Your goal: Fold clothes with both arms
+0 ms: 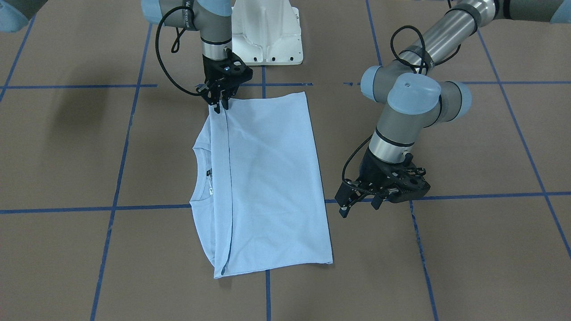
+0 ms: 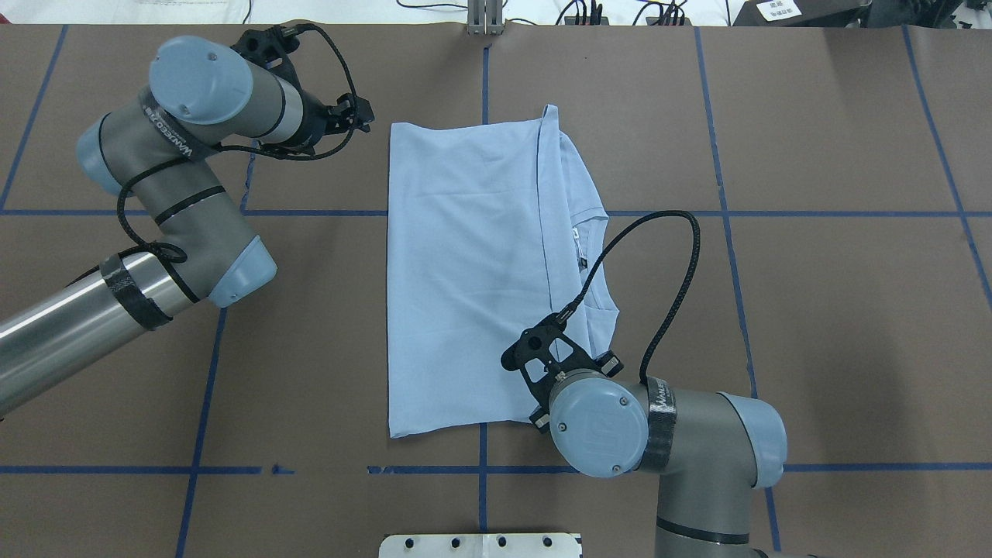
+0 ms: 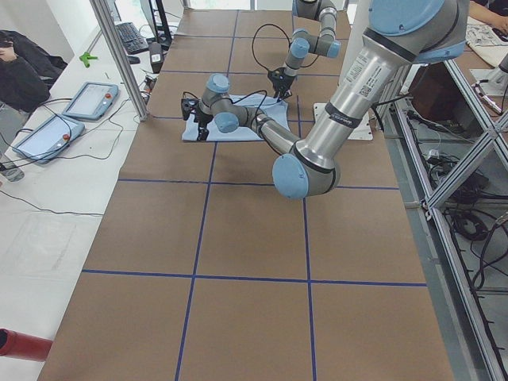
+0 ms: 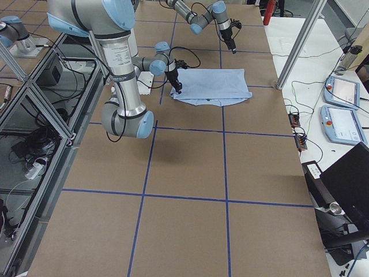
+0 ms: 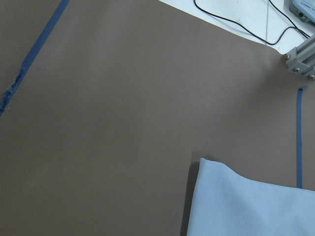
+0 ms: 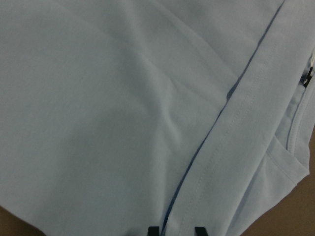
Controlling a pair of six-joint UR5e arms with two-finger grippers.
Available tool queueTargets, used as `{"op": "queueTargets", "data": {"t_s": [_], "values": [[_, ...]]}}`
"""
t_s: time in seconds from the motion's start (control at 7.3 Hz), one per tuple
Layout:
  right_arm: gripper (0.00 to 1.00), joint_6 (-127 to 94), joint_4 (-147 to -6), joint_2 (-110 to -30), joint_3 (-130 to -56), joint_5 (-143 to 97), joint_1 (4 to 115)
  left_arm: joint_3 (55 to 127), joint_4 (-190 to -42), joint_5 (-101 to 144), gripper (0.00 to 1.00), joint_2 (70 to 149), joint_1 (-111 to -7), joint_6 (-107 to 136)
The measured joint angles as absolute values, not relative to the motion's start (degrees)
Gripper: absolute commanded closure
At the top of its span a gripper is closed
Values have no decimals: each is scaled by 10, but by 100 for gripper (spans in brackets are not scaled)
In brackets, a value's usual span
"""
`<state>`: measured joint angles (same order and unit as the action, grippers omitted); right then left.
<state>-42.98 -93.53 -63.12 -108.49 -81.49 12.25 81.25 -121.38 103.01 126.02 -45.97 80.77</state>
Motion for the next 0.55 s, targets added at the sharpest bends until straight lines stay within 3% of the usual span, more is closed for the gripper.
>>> {"op": "queueTargets", "data": {"t_s": [0.55], "values": [[63, -431, -935, -633, -1085, -813, 116, 812, -1215, 1030, 0, 1260, -460, 808]]}}
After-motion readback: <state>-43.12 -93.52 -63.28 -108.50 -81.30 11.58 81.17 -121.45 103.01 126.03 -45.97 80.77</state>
